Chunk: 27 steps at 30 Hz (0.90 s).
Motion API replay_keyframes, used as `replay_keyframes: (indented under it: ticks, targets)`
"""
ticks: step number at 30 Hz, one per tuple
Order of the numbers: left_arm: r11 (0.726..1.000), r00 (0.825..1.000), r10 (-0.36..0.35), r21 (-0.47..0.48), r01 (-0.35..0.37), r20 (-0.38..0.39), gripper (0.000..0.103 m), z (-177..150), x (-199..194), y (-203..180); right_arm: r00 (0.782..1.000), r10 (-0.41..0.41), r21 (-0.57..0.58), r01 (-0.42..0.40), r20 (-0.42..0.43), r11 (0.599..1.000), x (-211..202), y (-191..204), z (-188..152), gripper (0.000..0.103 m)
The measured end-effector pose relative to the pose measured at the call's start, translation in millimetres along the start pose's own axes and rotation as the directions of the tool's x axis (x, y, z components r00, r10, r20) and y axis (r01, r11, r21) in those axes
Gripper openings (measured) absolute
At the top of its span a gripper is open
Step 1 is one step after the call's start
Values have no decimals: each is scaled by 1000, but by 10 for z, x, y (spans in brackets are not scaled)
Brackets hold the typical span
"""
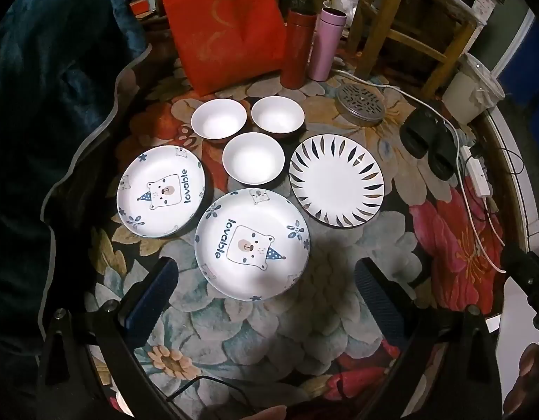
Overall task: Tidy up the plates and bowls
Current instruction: 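Move the left tool toward the white leaf-pattern plate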
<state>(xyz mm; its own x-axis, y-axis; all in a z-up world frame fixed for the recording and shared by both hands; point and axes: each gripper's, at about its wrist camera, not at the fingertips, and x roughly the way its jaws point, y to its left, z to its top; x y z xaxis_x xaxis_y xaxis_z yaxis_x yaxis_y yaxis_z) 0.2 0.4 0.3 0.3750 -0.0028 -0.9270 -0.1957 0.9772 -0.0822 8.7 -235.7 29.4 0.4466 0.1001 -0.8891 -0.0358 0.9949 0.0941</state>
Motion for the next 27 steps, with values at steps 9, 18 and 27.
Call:
replay_keyframes:
  ticks: [9, 18, 27]
  targets:
    - [1000, 1000, 14, 5, -14, -1, 101, -2, -1, -7, 1000, -28, -5, 28, -4, 1000, 45, -8, -61, 103]
    - [1000, 999, 12, 16, -11, -31, 101, -122, 102, -43, 992, -121, -49, 119, -44, 992, 110, 30, -37, 103]
    - [999, 997, 27, 45, -24, -74, 101, -200, 229, -74, 986, -133, -34, 130, -105, 991, 245, -41, -116, 103]
